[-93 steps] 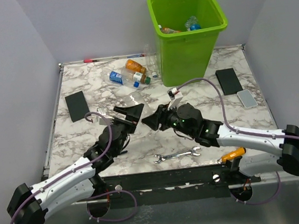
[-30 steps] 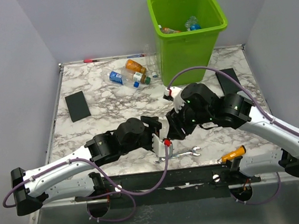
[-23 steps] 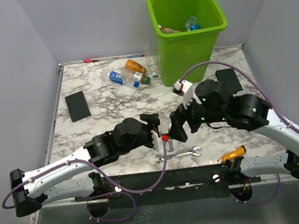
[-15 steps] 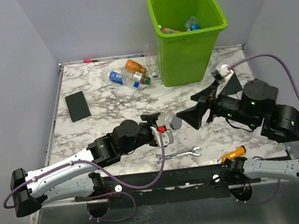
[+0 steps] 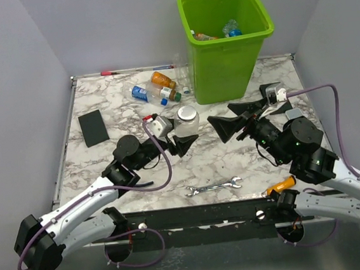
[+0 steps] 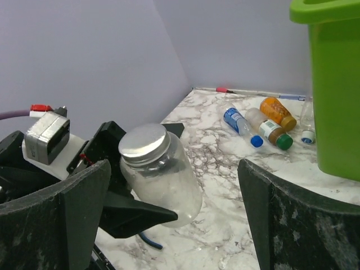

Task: Put the plastic bottles in the bin
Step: Pick up the plastic bottle at the center of the board.

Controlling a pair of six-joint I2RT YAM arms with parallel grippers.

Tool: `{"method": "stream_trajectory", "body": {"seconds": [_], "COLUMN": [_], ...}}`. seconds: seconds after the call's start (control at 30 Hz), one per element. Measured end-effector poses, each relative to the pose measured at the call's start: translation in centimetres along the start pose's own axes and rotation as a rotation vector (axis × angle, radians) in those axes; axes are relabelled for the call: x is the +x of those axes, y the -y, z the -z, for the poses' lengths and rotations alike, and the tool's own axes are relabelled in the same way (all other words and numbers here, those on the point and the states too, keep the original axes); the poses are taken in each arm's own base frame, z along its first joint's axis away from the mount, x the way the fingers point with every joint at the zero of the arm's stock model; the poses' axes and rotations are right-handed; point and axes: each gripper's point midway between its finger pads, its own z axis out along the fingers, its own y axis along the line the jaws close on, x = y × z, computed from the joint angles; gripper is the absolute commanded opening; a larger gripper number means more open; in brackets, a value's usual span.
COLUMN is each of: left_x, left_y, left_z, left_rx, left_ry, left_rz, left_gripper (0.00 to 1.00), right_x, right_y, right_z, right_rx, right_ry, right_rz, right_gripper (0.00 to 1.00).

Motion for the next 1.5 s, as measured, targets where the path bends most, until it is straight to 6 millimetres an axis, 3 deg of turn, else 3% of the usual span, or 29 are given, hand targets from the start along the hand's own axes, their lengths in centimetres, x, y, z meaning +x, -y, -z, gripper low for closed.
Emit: {"method": "stream_trajectory", "body": {"seconds": [0.17,0.37,0.6,0.73,1.0,1.13,1.23,1.3,1.5], "left_x": [-1.9,-0.1,-0.2,-0.4,0.0,0.2,0.2,0.2,0.4], "left_y": [2.9,5.4,6.0,6.0,5.8,5.8,5.9,5.9,6.1], "left_z": [-0.4,-0.2,0.2,0.4,0.4,0.5,0.6,0.8,1.2], "left_rx": [0.160,0.296,0.326,0.325,0.318,0.316,0.316,0.314,0.300], "left_ry": [0.078,0.040,0.045,0.052,0.038,0.032,0.033,0.035,0.041], "left_rz": [0.181,0.320,0.329,0.315,0.303,0.301,0.295,0.289,0.274], "left_gripper": [0.35,0.35,0.35,0.35,0.35,0.39,0.50,0.58,0.65], "right_x": [0.5,2.0,4.1,5.5,7.9,8.0,8.1,8.1,8.4], "right_y": [-0.7,-1.9,-3.2,-3.5,-2.9,-2.9,-2.9,-2.9,-3.3], "right_z": [-1.2,-2.6,-4.8,-5.8,-4.7,-4.6,-4.6,-4.5,-4.4], "right_rx": [-0.022,-0.072,-0.093,-0.088,-0.075,-0.076,-0.078,-0.080,-0.099], "right_ry": [0.007,-0.014,-0.111,-0.200,-0.310,-0.318,-0.320,-0.321,-0.332], "right_rz": [-0.020,-0.038,-0.016,0.014,0.029,0.028,0.028,0.028,0.026], "right_gripper": [0.98,0.97,0.93,0.81,0.62,0.40,0.22,0.03,0.00]}}
